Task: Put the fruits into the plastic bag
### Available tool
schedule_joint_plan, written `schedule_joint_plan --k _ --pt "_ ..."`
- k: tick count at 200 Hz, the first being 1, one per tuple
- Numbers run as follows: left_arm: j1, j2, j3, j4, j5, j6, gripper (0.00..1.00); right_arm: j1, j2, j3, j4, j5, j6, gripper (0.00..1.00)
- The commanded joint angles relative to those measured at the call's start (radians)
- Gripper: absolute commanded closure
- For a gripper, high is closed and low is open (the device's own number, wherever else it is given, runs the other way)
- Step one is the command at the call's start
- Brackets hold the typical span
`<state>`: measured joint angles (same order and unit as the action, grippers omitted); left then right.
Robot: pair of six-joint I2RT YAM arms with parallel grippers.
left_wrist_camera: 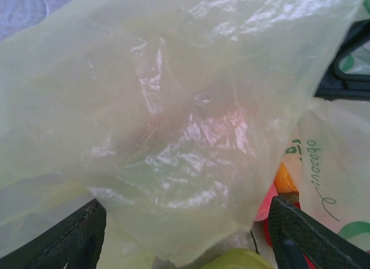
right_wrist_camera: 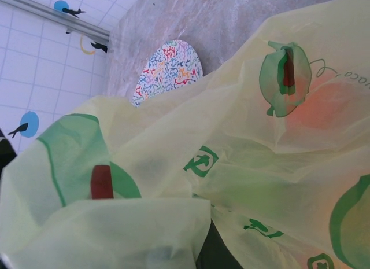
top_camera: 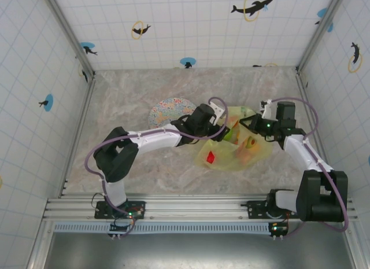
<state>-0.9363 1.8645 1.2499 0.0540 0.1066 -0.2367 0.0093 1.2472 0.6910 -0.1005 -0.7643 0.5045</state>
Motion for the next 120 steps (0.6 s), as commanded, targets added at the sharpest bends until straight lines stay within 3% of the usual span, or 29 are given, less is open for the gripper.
schedule_joint_plan --k 1,48,120 --pt "0.001 0.047 0.055 -0.029 -0.012 -0.024 0.25 0.005 0.015 -0.018 0.028 -0.011 -0.003 1.0" --pt "0.001 0.14 0.147 -0.025 0.022 -0.069 0.28 0.012 0.014 -0.019 0.036 -0.009 0.003 1.0" --pt "0.002 0.108 0.174 -0.033 0.056 -0.041 0.65 0.013 0.009 0.012 0.025 0.007 -0.001 1.0"
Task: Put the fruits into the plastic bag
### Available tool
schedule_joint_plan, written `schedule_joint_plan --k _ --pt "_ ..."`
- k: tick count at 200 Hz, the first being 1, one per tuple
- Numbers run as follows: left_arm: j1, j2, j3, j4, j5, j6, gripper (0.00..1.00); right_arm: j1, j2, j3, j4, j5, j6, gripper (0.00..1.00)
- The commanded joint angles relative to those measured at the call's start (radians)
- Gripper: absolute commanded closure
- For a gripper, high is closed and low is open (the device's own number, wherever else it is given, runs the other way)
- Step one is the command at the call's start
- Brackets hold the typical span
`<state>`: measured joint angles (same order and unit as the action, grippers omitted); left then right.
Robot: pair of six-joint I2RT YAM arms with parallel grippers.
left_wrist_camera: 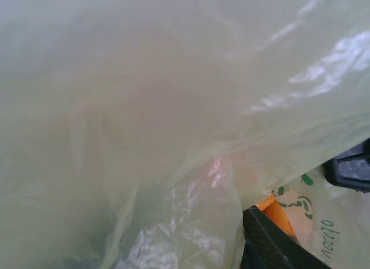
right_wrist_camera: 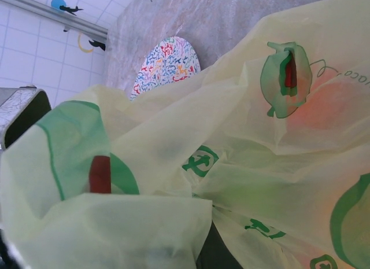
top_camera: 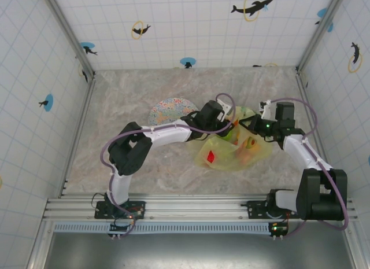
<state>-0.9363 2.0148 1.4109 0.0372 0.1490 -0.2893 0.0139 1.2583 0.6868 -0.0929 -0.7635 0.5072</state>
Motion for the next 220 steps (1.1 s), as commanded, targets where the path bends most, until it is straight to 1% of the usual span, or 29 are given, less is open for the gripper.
schedule_joint_plan --k 1,8,13,36,66,96,115,129,144,148,170,174,177,185,220 --pt "0.002 -0.044 0.012 -0.016 0.014 0.012 0.65 0.009 -0.002 0.017 0.018 0.007 -0.004 1.0" --pt "0.003 -0.059 0.003 -0.016 0.015 0.011 0.69 0.009 -0.002 0.02 0.016 0.015 -0.003 1.0" --pt "0.002 -0.07 -0.004 -0.016 0.017 0.045 0.73 0.012 -0.003 0.023 0.015 0.02 -0.004 1.0" --pt "0.004 -0.135 -0.046 -0.007 0.021 0.059 0.87 0.025 -0.008 0.039 0.007 0.052 -0.006 1.0" --pt "0.007 -0.247 -0.114 0.018 0.038 0.064 1.0 0.054 -0.014 0.078 -0.013 0.129 -0.021 1.0" --pt "0.024 -0.359 -0.182 0.068 0.107 0.029 1.0 0.099 0.016 0.139 -0.027 0.229 -0.04 1.0" --pt "0.051 -0.415 -0.233 0.13 0.181 -0.056 1.0 0.141 0.067 0.195 -0.067 0.304 -0.072 0.95" --pt "0.073 -0.447 -0.274 0.171 0.206 -0.094 1.0 0.175 0.101 0.234 -0.102 0.344 -0.089 0.91" --pt "0.09 -0.464 -0.306 0.181 0.196 -0.109 1.0 0.207 0.113 0.255 -0.117 0.371 -0.105 0.85" --pt "0.095 -0.465 -0.313 0.177 0.188 -0.109 1.0 0.214 0.112 0.256 -0.121 0.41 -0.109 0.82" --pt "0.127 -0.456 -0.334 0.147 0.158 -0.13 1.0 0.23 0.076 0.252 -0.138 0.481 -0.124 0.7" --pt "0.132 -0.455 -0.34 0.147 0.159 -0.137 1.0 0.23 0.066 0.25 -0.14 0.492 -0.127 0.67" --pt "0.136 -0.455 -0.344 0.146 0.16 -0.141 1.0 0.231 0.057 0.248 -0.143 0.502 -0.13 0.63" --pt "0.146 -0.455 -0.356 0.148 0.166 -0.153 1.0 0.231 0.032 0.243 -0.149 0.523 -0.136 0.54" --pt "0.169 -0.465 -0.395 0.155 0.17 -0.164 1.0 0.245 -0.087 0.211 -0.171 0.595 -0.164 0.3"
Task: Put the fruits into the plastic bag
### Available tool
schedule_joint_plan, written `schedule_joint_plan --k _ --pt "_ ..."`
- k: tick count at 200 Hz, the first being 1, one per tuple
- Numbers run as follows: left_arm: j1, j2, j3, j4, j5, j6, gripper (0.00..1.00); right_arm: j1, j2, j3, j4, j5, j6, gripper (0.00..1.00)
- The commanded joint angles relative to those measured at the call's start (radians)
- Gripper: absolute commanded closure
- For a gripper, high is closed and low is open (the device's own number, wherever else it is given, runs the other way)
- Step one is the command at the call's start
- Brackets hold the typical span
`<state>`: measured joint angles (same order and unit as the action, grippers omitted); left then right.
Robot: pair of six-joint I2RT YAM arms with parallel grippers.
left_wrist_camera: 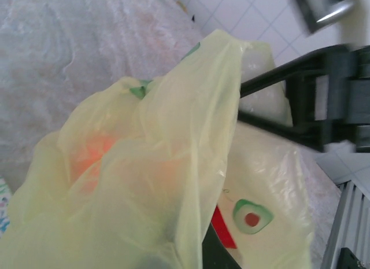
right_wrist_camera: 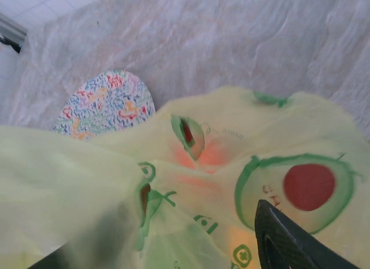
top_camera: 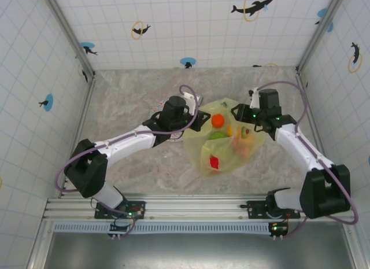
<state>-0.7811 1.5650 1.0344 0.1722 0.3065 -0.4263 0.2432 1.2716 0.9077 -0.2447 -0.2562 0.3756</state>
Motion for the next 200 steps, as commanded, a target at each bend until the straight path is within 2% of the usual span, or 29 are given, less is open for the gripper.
schedule_joint_plan --k 1,27,42,63,99,124,152,200 --pt "0.015 -0.016 -0.02 0.02 0.012 -0.028 1.0 0.017 -0.105 -0.011 -0.02 0.089 -0.034 0.3" --pt "0.031 -0.017 -0.027 0.01 0.01 -0.024 1.0 0.089 -0.195 -0.053 -0.031 0.144 -0.057 0.26" --pt "0.041 -0.018 -0.029 0.005 0.009 -0.025 1.0 0.169 -0.241 -0.073 -0.047 0.183 -0.074 0.25" --pt "0.054 -0.014 -0.029 0.004 0.009 -0.025 1.0 0.331 -0.29 -0.087 -0.105 0.297 -0.112 0.24" --pt "0.067 0.002 -0.028 0.004 0.015 -0.03 1.0 0.654 -0.359 -0.113 -0.167 0.588 -0.187 0.2" --pt "0.072 0.011 -0.028 0.005 0.017 -0.035 1.0 0.806 -0.336 -0.103 -0.198 0.696 -0.27 0.15" --pt "0.078 0.012 -0.031 0.002 0.017 -0.041 1.0 0.881 -0.24 -0.051 -0.267 0.706 -0.351 0.12" --pt "0.085 0.008 -0.042 0.007 0.012 -0.044 1.0 0.908 -0.139 -0.008 -0.374 0.687 -0.42 0.07"
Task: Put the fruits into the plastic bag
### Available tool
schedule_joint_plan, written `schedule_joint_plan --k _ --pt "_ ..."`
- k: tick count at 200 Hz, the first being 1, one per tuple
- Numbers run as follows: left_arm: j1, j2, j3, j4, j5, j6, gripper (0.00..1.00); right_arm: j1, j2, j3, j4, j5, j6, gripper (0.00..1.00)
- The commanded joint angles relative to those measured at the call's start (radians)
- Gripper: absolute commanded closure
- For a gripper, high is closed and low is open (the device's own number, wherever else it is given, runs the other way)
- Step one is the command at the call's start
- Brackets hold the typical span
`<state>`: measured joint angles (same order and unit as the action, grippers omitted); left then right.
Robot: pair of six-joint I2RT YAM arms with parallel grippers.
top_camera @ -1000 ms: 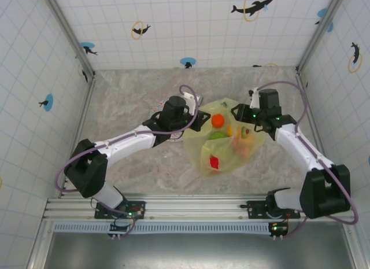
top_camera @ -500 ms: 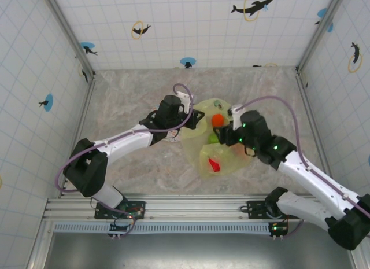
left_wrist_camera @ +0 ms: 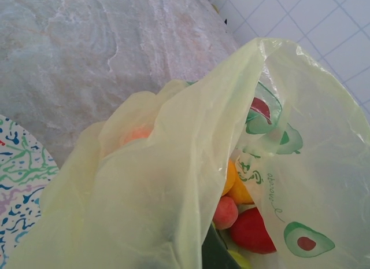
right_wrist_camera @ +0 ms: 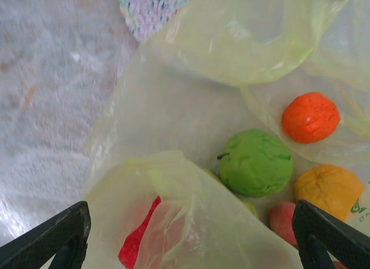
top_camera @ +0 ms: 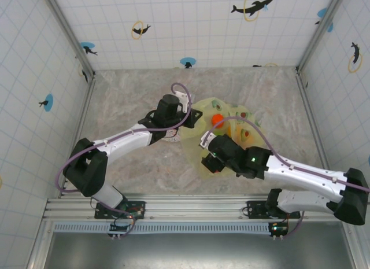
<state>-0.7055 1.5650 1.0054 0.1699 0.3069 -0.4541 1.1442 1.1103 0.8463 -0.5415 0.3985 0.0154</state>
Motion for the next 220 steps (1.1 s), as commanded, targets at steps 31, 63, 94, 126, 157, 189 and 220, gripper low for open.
schedule_joint_plan --k 31,63,94,126,157,189,220 --pt "0.012 0.011 -0.013 0.011 0.02 -0.016 1.0 0.008 0.073 0.078 -0.112 0.132 -0.091 0.08" --pt "0.017 0.009 -0.016 0.01 0.019 -0.015 1.0 0.007 0.128 0.102 -0.134 0.182 -0.123 0.09" --pt "0.02 0.007 -0.021 0.015 0.023 -0.017 1.0 0.008 0.176 0.115 -0.144 0.264 -0.141 0.12" --pt "0.026 0.003 -0.021 0.014 0.022 -0.016 1.0 -0.014 0.2 0.12 -0.133 0.246 -0.15 0.37" --pt "0.034 -0.009 -0.044 0.012 0.02 -0.018 1.0 -0.04 0.181 0.112 -0.098 0.192 -0.157 0.66" --pt "0.037 -0.02 -0.047 0.011 0.018 -0.02 1.0 -0.061 0.152 0.109 -0.072 0.175 -0.158 0.99" --pt "0.038 -0.029 -0.045 0.002 0.018 -0.019 1.0 -0.078 0.104 0.105 -0.035 0.182 -0.159 1.0"
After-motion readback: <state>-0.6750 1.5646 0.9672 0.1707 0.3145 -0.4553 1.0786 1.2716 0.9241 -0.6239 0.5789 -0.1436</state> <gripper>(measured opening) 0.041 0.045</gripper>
